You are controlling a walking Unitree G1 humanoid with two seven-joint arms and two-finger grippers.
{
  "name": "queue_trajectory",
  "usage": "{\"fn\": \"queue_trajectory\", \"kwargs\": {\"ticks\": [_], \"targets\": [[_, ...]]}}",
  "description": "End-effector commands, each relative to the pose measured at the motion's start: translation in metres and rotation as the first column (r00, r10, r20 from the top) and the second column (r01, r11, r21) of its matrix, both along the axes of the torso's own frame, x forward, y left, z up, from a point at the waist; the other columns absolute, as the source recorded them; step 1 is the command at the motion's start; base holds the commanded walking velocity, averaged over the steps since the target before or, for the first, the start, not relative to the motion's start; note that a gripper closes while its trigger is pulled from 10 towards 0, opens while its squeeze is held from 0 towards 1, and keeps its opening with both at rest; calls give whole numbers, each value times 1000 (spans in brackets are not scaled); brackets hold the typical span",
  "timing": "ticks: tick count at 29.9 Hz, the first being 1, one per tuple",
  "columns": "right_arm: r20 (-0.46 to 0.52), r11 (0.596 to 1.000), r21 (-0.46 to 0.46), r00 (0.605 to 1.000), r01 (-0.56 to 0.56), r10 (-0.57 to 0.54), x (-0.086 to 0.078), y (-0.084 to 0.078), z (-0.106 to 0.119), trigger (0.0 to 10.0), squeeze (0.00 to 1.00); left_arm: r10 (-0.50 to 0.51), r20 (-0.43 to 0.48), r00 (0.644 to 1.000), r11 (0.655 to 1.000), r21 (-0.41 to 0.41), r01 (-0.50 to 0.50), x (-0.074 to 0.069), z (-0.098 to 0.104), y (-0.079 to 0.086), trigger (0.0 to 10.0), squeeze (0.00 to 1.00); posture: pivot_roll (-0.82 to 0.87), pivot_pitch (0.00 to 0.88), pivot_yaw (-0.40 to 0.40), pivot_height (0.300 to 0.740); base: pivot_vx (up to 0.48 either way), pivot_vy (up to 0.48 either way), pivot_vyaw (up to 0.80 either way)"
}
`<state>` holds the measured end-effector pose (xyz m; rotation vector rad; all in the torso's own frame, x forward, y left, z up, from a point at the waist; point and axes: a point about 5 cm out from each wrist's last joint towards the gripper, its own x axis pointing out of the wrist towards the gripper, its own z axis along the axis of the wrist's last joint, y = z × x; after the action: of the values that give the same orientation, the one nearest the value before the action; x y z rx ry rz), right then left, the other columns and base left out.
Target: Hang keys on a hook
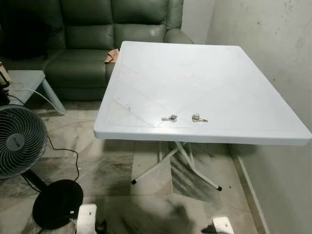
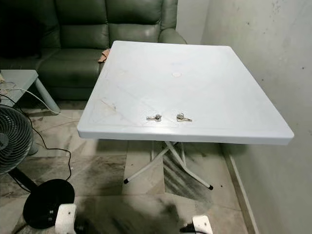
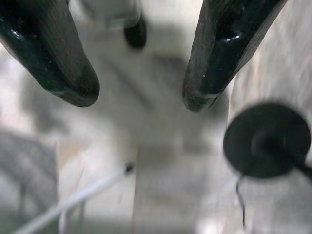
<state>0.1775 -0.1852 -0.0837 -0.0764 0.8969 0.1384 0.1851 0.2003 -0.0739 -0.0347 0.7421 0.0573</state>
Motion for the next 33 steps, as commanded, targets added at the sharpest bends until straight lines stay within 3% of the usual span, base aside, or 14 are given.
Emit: {"fn": "queue_trajectory", "kwargs": {"ticks": [1,3,4,5,7,9,11,16,20,23,27,28,33], "targets": [[65,1000,21,998,-9,8,12,3,7,10000,0,12,60,998,1000,2,-12,8,7,6,10000,0,-101,0,-1,740,0,0,0],[141,999,34,989,-37,32,29,9,17,10000,0,-1,146,989,1000,10,0,22,18,7,10000,0,-100,0,1,740,0,0,0],[141,999,34,989,-37,32,29,9,17,10000,0,-1,146,989,1000,10,0,22,18,7,10000,0,-100,0,1,740,0,0,0],[231,996,46,971,-76,63,46,16,29,10000,0,-14,247,969,1000,15,10,37,31,6,10000,0,-100,0,2,740,0,0,0],[279,994,50,957,-96,78,54,19,35,10000,0,-13,297,955,1000,14,9,44,38,6,10000,0,-99,0,3,740,0,0,0],[285,994,51,955,-98,80,55,20,36,10000,0,-12,303,953,1000,13,8,45,39,6,10000,0,-99,0,3,740,0,0,0],[376,989,73,922,-129,92,67,26,48,10000,0,-4,389,921,1000,0,5,54,50,4,10000,0,-98,0,4,740,0,0,0],[388,988,77,917,-134,94,68,27,50,10000,0,-4,402,916,1000,-2,5,55,52,4,10000,0,-98,0,4,740,0,0,0],[670,964,117,736,-241,102,98,55,100,10000,0,63,666,744,997,-69,-22,75,106,-6,10000,0,-99,0,8,740,0,0,0],[733,956,150,677,-253,64,109,60,121,10000,0,78,729,681,996,-91,-17,82,130,-5,10000,0,-100,0,8,740,0,0,0],[789,950,145,612,-276,57,120,63,143,10000,0,89,767,636,994,-104,-13,91,151,-2,10000,0,-99,0,8,740,0,0,0],[821,948,135,568,-287,55,127,64,159,10000,0,74,794,603,996,-87,-8,97,165,-1,10000,0,-97,0,5,740,0,0,0],[859,942,128,509,-312,51,132,67,183,10000,0,87,802,591,995,-100,-12,98,186,1,10000,0,-96,0,3,740,0,0,0]]}}
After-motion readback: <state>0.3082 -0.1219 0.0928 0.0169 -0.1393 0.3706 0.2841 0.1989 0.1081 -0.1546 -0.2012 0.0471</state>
